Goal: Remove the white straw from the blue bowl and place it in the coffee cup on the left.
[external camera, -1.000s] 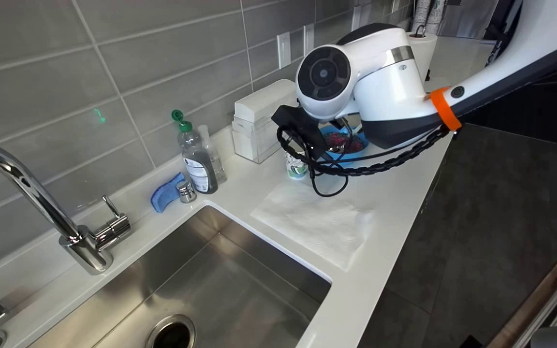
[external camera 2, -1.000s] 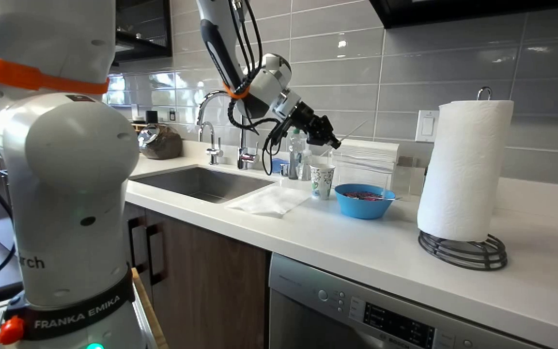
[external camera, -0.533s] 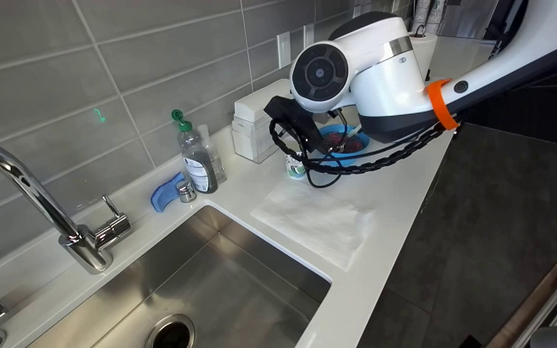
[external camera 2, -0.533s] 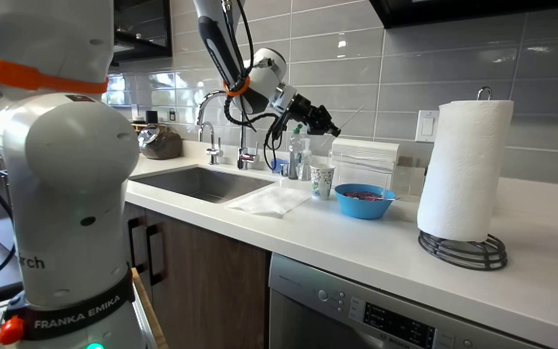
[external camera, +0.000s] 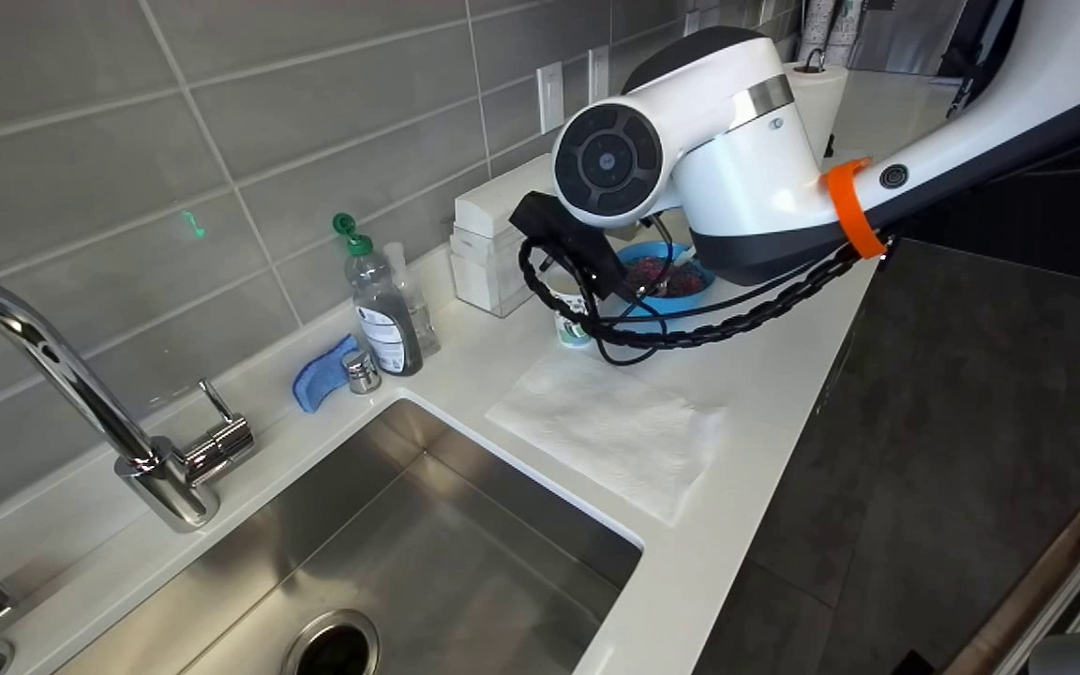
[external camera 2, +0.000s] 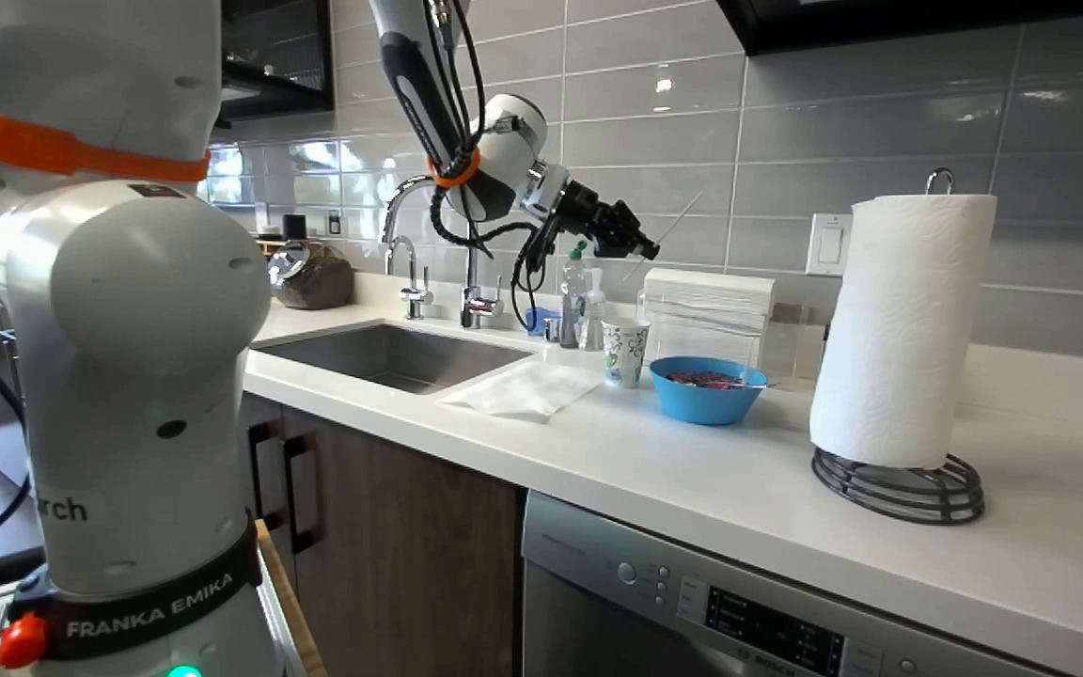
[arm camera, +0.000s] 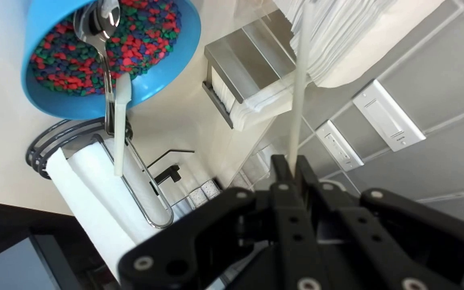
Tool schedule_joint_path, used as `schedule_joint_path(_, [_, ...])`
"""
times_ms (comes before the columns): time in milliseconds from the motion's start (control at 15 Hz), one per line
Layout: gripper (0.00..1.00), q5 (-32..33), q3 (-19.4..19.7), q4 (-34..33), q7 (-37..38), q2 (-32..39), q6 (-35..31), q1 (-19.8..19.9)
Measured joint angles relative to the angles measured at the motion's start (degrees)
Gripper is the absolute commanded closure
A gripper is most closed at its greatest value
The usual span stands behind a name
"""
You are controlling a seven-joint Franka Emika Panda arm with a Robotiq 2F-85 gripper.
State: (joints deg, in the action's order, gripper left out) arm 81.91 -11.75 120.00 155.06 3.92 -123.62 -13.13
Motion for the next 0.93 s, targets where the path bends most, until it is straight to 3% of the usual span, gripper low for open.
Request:
schedule_joint_path(533, [0.98,0.2,-1.6,1.0,-6.7,0.4,0.7,-1.0])
schedule_joint_path(933, [0.98,4.5,-3.6,1.6,-7.6,1.9,8.6,-3.3])
